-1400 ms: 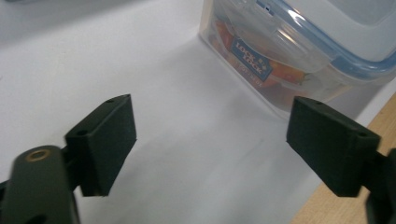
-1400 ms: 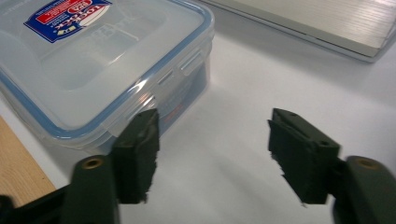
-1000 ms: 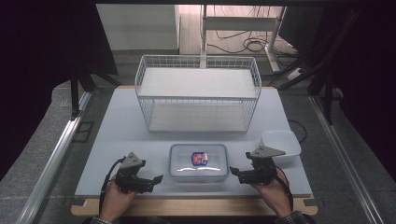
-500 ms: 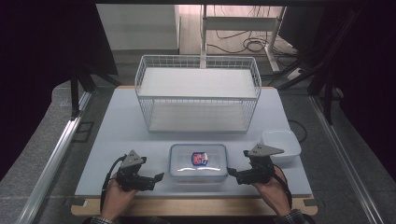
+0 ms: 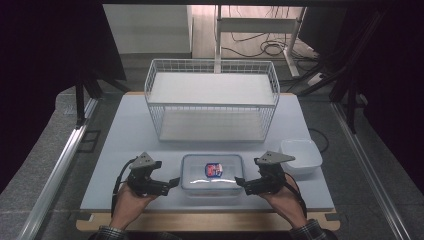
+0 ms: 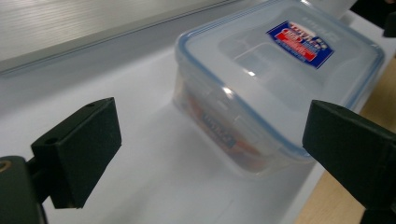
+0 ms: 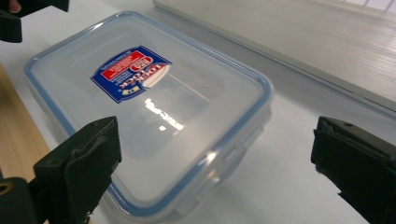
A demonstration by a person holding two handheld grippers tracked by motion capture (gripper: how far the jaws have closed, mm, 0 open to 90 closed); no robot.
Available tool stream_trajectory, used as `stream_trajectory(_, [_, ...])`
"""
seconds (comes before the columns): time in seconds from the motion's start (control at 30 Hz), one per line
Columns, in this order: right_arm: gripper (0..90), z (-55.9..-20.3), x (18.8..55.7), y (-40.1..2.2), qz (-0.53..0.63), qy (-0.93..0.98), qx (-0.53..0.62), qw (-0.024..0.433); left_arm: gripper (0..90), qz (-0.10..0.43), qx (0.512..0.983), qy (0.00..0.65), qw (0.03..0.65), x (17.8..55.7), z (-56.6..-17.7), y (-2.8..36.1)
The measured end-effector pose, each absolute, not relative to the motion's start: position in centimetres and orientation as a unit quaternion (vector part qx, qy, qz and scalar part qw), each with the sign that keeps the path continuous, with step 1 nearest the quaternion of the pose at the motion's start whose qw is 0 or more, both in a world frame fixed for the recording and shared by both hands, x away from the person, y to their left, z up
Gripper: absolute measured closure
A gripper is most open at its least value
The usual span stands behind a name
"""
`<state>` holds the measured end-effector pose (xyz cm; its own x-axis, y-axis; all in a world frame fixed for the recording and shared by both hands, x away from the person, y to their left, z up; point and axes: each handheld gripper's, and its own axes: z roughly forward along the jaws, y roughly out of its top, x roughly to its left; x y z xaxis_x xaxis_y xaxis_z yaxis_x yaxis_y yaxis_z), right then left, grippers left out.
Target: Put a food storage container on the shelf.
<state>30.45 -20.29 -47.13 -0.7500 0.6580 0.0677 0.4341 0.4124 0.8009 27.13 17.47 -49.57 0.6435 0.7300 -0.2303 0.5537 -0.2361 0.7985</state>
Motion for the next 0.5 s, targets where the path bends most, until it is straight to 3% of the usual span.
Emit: stream_trajectory(0.5, [3.7, -46.4, 32.4, -18.1, 0.406, 0.849, 0.321, 0.107, 6.0, 0.081, 0.809, 0.38, 0.442, 30.2, -47.7, 14.0])
